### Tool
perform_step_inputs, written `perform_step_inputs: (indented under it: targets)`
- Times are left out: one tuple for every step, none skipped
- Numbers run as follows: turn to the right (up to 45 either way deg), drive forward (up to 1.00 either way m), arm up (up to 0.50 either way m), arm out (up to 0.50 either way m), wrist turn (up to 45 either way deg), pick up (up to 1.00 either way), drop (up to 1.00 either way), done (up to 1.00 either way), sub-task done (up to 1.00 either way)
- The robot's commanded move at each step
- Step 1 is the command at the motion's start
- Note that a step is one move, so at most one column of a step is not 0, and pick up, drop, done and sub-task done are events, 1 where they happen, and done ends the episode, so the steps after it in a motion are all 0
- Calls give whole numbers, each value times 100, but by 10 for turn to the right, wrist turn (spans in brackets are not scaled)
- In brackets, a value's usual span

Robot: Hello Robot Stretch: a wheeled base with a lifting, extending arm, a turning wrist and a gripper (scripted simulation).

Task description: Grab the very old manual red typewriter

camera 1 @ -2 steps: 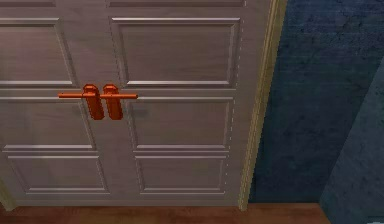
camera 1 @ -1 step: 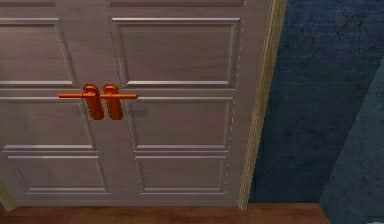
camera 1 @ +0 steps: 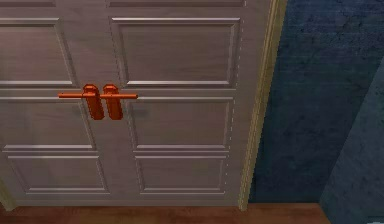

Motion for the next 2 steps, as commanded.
perform_step_inputs:
  targets:
    - [0, 0, -30, 0, 0, 0, 0, 0, 0]
    - [0, 0, 0, 0, 0, 100, 0, 0, 0]
